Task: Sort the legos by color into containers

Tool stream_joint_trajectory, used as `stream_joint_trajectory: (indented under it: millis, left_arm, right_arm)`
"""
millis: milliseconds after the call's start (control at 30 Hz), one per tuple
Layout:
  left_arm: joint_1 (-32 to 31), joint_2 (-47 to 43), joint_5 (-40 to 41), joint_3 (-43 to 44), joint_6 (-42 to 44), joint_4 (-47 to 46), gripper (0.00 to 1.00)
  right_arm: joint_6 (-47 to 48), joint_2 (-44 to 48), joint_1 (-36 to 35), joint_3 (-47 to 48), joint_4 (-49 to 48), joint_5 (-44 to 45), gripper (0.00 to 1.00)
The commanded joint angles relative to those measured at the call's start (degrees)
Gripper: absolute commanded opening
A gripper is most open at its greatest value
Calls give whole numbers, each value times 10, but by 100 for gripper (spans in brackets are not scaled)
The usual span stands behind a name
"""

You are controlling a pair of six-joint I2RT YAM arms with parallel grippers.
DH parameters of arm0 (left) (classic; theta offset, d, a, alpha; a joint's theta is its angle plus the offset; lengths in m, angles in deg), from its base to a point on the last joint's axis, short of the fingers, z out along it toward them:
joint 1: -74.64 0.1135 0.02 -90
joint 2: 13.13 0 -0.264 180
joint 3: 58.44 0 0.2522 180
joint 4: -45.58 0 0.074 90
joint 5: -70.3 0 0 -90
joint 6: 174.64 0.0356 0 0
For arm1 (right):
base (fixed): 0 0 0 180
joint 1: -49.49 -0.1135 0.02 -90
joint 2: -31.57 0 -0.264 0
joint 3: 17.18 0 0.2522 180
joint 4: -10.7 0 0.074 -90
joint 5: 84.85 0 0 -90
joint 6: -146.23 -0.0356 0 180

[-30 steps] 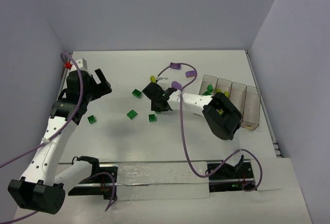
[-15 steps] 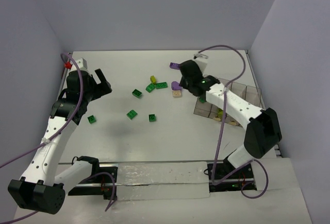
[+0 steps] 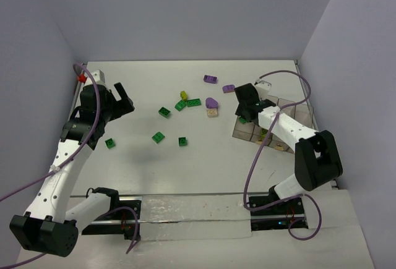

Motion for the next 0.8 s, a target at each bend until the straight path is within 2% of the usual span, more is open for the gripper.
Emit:
stream_joint_trajectory:
  millis: [0, 67, 200, 333, 367, 400, 567, 767]
  left_arm:
    - [-2, -2, -6, 15, 6, -12, 99]
    - [-2, -2, -8, 15, 4, -12, 99]
    - [-2, -1, -11, 14, 1, -13, 99]
    - [-2, -1, -8, 13, -1, -13, 99]
    - [-2, -1, -7, 13, -2, -13, 99]
    - [-2, -1, -5, 14, -3, -11, 99]
    - [-3, -9, 1, 14, -3, -6, 99]
    - [-3, -12, 3, 14, 0, 0, 99]
  right_arm:
    - [-2, 15, 0, -2, -19, 29, 67]
    - [1, 18, -1, 1, -15, 22, 73]
    - [6, 38, -31, 9, -12, 24, 75]
    - [48, 61, -103, 14, -56, -26, 74]
    - [62, 58, -148, 20, -79, -47, 74]
    - [77, 48, -192, 34, -93, -74, 74]
    - [96, -54, -303, 101, -90, -152, 81]
    - [75, -192, -358, 189, -27, -130, 88]
